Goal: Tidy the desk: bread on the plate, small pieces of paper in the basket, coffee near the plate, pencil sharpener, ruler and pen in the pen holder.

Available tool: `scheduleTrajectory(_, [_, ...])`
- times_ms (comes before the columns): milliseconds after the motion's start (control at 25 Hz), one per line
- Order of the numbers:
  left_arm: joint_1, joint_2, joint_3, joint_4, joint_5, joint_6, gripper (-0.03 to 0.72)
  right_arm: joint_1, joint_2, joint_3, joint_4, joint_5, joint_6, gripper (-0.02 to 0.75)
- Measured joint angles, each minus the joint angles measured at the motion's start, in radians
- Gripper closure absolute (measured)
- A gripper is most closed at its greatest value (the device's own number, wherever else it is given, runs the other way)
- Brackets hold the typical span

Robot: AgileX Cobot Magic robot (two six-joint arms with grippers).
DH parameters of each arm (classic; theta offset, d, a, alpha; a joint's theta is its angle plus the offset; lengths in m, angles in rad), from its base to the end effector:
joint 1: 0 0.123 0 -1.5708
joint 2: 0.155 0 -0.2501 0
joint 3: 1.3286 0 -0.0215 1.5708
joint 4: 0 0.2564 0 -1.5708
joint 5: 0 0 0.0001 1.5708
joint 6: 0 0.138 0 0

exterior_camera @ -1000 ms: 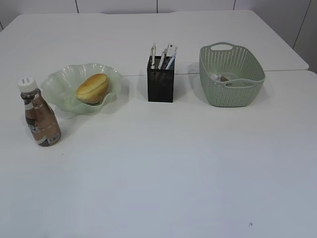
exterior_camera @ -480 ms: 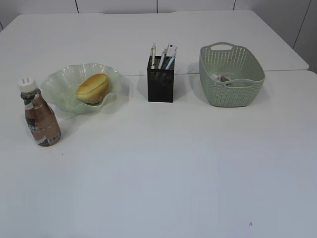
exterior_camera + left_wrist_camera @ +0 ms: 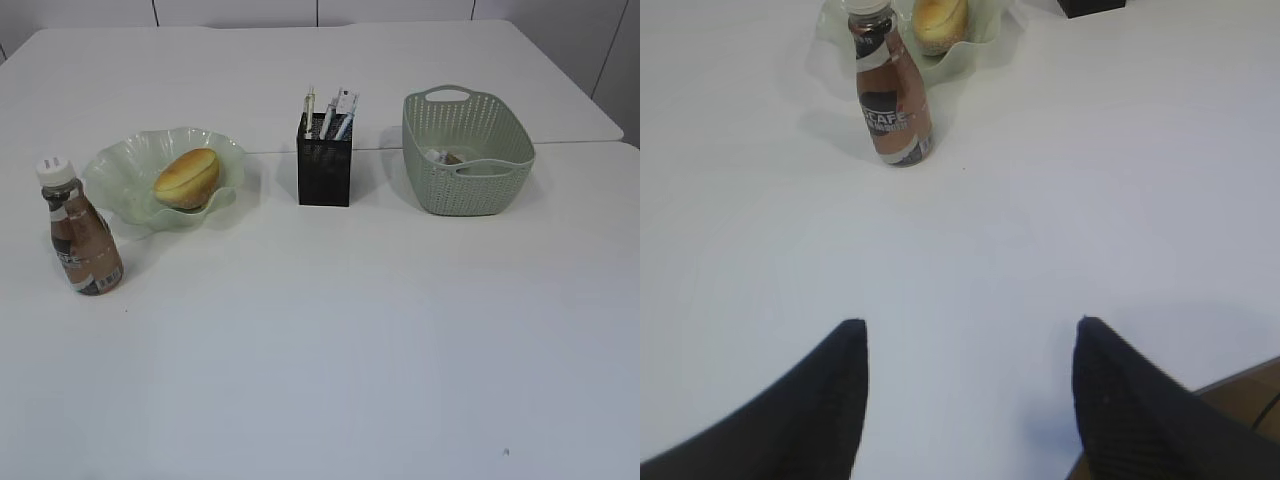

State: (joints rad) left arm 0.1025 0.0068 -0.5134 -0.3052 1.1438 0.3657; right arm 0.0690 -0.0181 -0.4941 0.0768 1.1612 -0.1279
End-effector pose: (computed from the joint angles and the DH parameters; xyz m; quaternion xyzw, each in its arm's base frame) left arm 0.0715 -0.0306 0.2572 0.1257 0.8533 -0.0353 0.5048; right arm 0.0675 0.0144 0.2462 -0.0896 0.8702 0.0240 0.4839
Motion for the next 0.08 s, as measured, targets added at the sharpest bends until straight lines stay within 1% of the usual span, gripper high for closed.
scheduleTrajectory(80, [0.0, 0.0, 0.0, 0.0, 0.0, 0.0, 0.232, 0.0, 0.0, 0.0, 0.0, 0.0, 0.0, 0.394])
